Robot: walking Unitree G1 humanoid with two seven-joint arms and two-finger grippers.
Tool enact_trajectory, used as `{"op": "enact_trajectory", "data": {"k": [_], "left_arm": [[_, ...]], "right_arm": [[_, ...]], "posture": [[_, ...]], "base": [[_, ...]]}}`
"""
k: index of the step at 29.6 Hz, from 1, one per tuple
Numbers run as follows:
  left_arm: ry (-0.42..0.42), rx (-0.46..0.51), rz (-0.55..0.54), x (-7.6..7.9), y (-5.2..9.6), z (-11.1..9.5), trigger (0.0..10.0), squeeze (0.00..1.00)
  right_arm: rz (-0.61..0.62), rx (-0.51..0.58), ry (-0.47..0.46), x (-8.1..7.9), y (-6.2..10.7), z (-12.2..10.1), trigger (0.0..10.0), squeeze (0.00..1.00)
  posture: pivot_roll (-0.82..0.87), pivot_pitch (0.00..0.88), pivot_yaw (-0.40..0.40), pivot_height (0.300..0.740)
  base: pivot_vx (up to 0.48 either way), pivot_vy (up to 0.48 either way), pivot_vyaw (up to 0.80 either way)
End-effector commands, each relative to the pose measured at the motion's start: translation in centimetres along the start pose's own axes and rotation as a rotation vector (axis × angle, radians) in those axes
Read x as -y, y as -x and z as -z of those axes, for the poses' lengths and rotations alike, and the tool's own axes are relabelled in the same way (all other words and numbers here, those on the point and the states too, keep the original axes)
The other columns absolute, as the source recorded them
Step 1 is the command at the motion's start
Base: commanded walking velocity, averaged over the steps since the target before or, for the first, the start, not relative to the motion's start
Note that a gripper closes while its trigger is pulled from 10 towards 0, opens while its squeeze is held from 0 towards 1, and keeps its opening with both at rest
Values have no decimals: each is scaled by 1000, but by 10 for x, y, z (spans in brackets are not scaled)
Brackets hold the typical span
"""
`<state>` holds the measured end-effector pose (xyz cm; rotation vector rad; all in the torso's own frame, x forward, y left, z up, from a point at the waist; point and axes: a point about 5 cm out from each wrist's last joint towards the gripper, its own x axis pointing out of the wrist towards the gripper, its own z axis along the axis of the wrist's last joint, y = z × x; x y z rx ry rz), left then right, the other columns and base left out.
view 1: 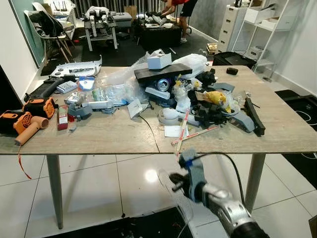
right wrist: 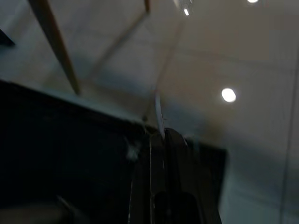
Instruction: Picking trash to rubbish bin
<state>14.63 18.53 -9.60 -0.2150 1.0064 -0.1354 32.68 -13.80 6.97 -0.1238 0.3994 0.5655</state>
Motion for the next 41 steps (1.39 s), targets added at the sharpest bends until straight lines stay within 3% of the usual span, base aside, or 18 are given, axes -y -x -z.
{"op": "enact_trajectory", "data": {"k": [1,6,10,18,25,33,41], "left_arm": [[1,-109,-1,2,4,24,10000,0],[-31,-137,-12,0,5,30,10000,0],[-29,-141,-20,-3,7,33,10000,0],[-39,-153,-29,-9,11,36,10000,0],[-47,-148,-28,-7,8,31,10000,0],[-52,-151,-26,-5,8,32,10000,0],[-38,-145,-38,-7,9,34,10000,0]], "right_arm": [[16,-38,14,1,2,14,10000,0],[170,-215,14,20,16,66,10000,0],[317,-301,-71,34,37,98,10000,0],[476,-391,-156,43,64,133,10000,0],[576,-433,-193,45,78,149,10000,0],[639,-424,-209,50,83,150,10000,0],[712,-390,-232,60,88,146,10000,0]], "posture": [[-147,164,40,740],[-143,163,41,740],[-139,165,42,740],[-144,167,47,740],[-143,165,48,740],[-145,166,48,740],[-144,169,48,740]], "base": [[0,0,0],[-173,0,0],[-307,0,0],[-243,0,0],[-244,0,0],[-152,0,0],[0,0,-776]]}}
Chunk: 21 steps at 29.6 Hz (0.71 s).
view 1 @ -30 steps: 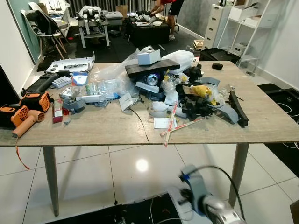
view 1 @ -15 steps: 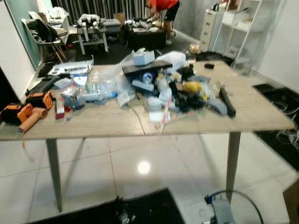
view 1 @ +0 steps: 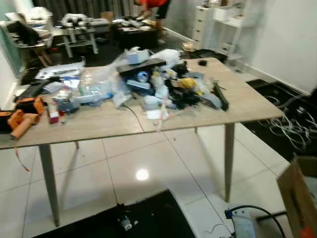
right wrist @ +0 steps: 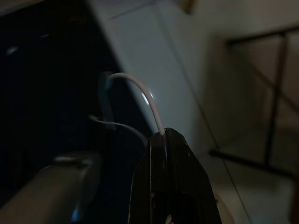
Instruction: Picking trash to rubbish bin
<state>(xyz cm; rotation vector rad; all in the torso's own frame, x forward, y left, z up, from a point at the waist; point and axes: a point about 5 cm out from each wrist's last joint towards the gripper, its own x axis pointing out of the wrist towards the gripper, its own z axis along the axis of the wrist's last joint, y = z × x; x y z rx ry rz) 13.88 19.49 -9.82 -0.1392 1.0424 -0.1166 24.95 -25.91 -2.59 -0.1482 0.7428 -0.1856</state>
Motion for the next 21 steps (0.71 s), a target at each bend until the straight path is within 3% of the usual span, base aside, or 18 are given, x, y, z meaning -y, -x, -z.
{"op": "enact_trajectory", "data": {"k": [1,7,14,15,16,18,21], "left_arm": [[10,-109,19,4,4,28,10000,0],[6,-111,18,3,4,28,10000,0],[-1,-107,17,4,3,24,10000,0],[-5,-107,16,5,3,25,10000,0],[-5,-107,16,5,3,25,10000,0],[-10,-110,15,5,3,26,10000,0],[-13,-111,15,5,3,27,10000,0]], "right_arm": [[26,-13,-14,5,2,7,10000,0],[49,51,-42,9,0,-9,10000,0],[-54,271,-98,-5,-3,-62,10000,0],[-94,348,-98,-12,-2,-82,10000,0],[-94,348,-98,-12,-2,-82,10000,0],[-155,448,-109,-20,2,-107,10000,0],[-179,482,-116,-23,3,-115,10000,0]], "posture": [[-144,169,48,740],[-146,172,50,740],[-146,175,50,740],[-147,179,49,740],[-147,179,49,740],[-149,182,49,740],[-149,182,49,740]], "base": [[0,0,-775],[0,0,-775],[0,0,-775],[0,0,-775],[0,0,-775],[0,0,-775],[0,0,-775]]}}
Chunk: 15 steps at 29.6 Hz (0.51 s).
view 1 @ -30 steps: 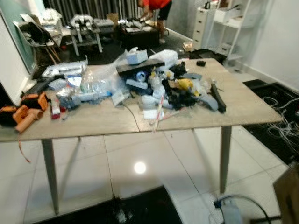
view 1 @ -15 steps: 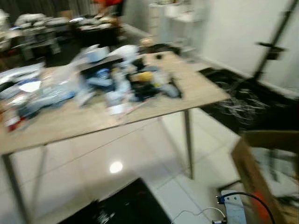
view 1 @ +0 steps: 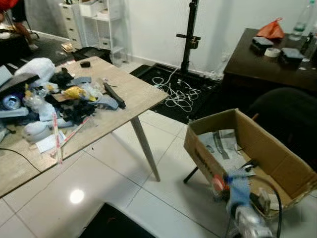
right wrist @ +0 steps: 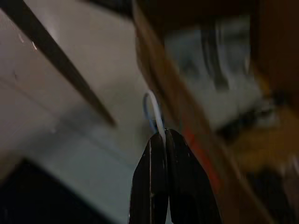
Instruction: Picking trash to rubbish bin
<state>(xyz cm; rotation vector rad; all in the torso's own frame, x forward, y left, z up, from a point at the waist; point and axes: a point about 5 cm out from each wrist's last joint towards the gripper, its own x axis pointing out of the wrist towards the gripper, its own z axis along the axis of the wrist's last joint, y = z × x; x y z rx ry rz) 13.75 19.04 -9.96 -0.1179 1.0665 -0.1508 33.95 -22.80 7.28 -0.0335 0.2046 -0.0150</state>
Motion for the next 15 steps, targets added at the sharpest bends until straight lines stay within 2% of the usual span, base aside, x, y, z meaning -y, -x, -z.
{"op": "enact_trajectory", "data": {"k": [1,4,5,7,8,10,14,15], "left_arm": [[19,-84,0,2,4,25,10000,0],[13,-86,-1,2,4,25,10000,0],[13,-86,-1,2,4,25,10000,0],[11,-81,-4,1,4,24,10000,0],[11,-81,-4,1,4,24,10000,0],[9,-78,-6,0,4,24,10000,0],[7,-77,-6,-1,5,24,10000,0],[5,-77,-6,-2,5,24,10000,0]], "right_arm": [[-23,-34,-28,-3,5,14,10000,0],[-211,103,-68,-28,-4,-16,10000,0],[-211,103,-68,-28,-4,-16,10000,0],[-362,222,-123,-44,-7,-47,10000,0],[-362,222,-123,-44,-7,-47,10000,0],[-465,319,-173,-51,-5,-74,10000,0],[-517,371,-193,-53,-2,-89,10000,0],[-560,412,-220,-54,1,-101,10000,0]], "posture": [[-150,182,50,740],[-151,181,49,740],[-151,181,49,740],[-151,180,48,740],[-151,180,48,740],[-154,176,49,740],[-154,176,49,740],[-158,174,49,740]], "base": [[0,0,-775],[0,0,-775],[0,0,-775],[0,0,-775],[0,0,-775],[0,0,-775],[0,0,-775],[0,0,-775]]}}
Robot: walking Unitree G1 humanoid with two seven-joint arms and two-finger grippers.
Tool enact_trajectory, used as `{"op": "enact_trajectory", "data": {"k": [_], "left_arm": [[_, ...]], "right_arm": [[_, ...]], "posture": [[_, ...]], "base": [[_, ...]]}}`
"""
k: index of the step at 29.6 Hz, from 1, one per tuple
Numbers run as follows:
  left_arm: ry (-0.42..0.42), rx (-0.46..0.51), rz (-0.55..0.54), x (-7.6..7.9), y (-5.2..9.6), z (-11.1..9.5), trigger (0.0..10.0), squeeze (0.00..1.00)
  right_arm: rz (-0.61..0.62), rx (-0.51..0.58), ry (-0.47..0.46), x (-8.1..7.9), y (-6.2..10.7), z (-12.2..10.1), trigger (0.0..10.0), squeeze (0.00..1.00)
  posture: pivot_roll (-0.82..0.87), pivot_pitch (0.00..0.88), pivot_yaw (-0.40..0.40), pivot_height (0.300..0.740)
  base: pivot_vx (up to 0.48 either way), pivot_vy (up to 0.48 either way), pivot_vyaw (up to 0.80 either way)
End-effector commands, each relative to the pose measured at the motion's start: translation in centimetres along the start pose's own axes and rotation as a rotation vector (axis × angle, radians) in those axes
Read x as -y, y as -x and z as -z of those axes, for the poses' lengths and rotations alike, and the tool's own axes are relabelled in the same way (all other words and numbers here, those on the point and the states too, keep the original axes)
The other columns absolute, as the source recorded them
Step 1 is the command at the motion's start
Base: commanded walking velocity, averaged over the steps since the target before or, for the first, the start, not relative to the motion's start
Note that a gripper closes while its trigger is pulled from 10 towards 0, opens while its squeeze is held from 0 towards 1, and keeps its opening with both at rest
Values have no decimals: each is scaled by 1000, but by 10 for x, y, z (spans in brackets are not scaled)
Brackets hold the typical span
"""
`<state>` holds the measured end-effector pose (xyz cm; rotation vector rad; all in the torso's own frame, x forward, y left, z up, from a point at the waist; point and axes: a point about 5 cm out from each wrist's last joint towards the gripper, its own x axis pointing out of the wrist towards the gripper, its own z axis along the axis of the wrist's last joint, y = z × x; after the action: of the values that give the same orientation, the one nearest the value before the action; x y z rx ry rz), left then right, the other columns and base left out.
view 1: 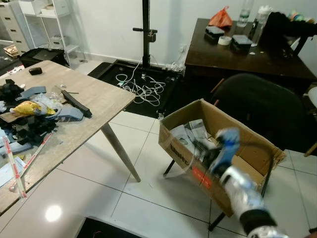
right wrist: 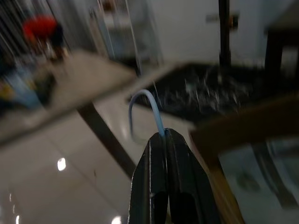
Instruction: Picking trash to rubbish bin
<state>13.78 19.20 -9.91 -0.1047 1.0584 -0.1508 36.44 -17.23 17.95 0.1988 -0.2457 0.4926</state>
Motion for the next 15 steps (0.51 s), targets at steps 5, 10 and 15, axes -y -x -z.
{"op": "enact_trajectory", "data": {"k": [5,10,15], "left_arm": [[12,-82,0,-1,5,23,10000,0],[11,-78,0,-1,4,21,10000,0],[12,-74,-1,0,3,20,10000,0]], "right_arm": [[-136,48,-90,-13,2,-16,10000,0],[-207,101,-86,-22,1,-37,10000,0],[-232,132,-83,-27,-1,-52,10000,0]], "posture": [[-159,175,49,740],[-159,175,49,740],[-162,168,48,740]], "base": [[0,0,-775],[0,0,-775],[0,0,-775]]}}
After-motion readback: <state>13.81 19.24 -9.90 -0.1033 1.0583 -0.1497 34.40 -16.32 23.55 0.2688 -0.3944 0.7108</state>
